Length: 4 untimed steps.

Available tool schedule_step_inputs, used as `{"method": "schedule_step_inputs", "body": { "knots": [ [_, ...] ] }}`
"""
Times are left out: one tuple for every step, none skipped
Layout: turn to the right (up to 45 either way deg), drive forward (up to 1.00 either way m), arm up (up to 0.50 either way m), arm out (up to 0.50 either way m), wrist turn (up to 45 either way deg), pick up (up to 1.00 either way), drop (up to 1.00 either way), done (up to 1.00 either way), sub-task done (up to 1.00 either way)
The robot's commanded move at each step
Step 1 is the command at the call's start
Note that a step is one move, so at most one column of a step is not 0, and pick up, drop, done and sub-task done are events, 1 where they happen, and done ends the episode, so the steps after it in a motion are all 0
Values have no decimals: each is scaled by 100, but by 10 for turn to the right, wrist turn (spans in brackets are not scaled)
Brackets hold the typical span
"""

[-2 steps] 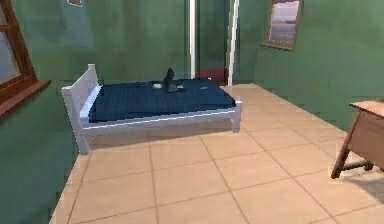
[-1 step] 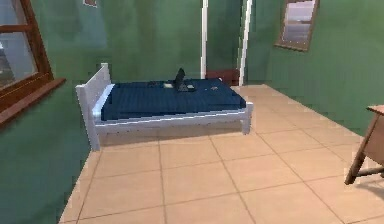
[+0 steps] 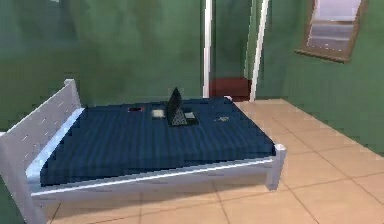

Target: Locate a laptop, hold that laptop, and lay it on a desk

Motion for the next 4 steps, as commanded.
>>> {"method": "schedule_step_inputs", "body": {
  "knots": [
    [-30, 0, 0, 0, 0, 0, 0, 0, 0],
    [0, 75, 0, 0, 0, 0, 0, 0, 0],
    [-450, 0, 0, 0, 0, 0, 0, 0, 0],
    [-420, 0, 0, 0, 0, 0, 0, 0, 0]
  ]
}}
